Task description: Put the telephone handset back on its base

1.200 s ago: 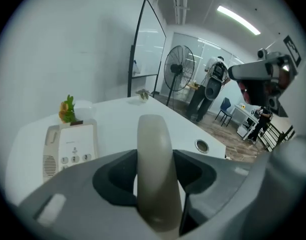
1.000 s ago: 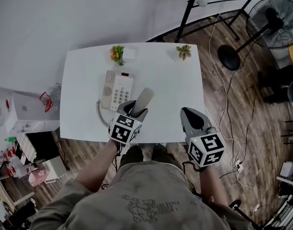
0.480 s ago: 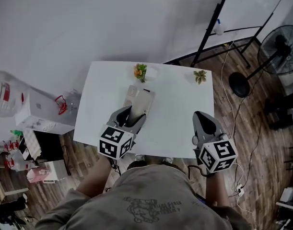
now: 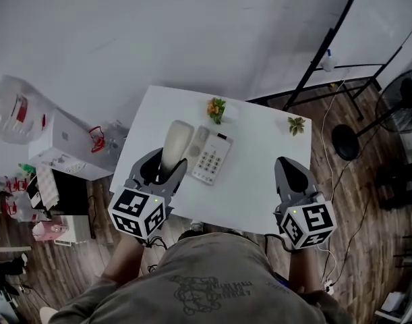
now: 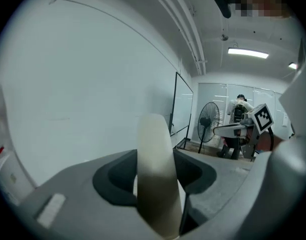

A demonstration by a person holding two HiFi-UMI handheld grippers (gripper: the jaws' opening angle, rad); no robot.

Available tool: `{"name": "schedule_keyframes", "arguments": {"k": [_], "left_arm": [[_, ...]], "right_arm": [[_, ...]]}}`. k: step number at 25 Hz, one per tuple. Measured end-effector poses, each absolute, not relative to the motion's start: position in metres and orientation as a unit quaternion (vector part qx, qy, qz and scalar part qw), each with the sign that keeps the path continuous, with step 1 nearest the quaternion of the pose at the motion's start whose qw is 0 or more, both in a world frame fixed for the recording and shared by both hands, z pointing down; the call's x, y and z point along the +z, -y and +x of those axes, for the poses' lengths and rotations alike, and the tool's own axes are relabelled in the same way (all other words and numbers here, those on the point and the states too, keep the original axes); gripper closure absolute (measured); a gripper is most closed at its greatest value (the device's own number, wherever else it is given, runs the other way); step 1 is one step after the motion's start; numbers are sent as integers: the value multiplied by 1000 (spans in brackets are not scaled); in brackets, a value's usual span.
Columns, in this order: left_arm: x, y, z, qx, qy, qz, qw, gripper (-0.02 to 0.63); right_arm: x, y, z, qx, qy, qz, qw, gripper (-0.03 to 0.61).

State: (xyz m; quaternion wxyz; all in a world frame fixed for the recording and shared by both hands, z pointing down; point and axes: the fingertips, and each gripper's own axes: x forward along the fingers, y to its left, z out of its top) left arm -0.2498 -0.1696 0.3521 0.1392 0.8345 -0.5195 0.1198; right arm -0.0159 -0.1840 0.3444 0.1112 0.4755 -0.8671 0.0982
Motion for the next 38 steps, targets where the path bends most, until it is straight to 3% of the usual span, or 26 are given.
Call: {"name": "schedule_keyframes", "arguments": {"k": [19, 38], "left_arm": [[366, 202, -270, 135, 538, 820, 144, 391], [538, 264, -255, 237, 498, 798, 243, 391]], "right_arm": [[361, 189, -64, 116, 892, 421, 118, 549], [430, 206, -77, 181, 873, 411, 189, 549]]}}
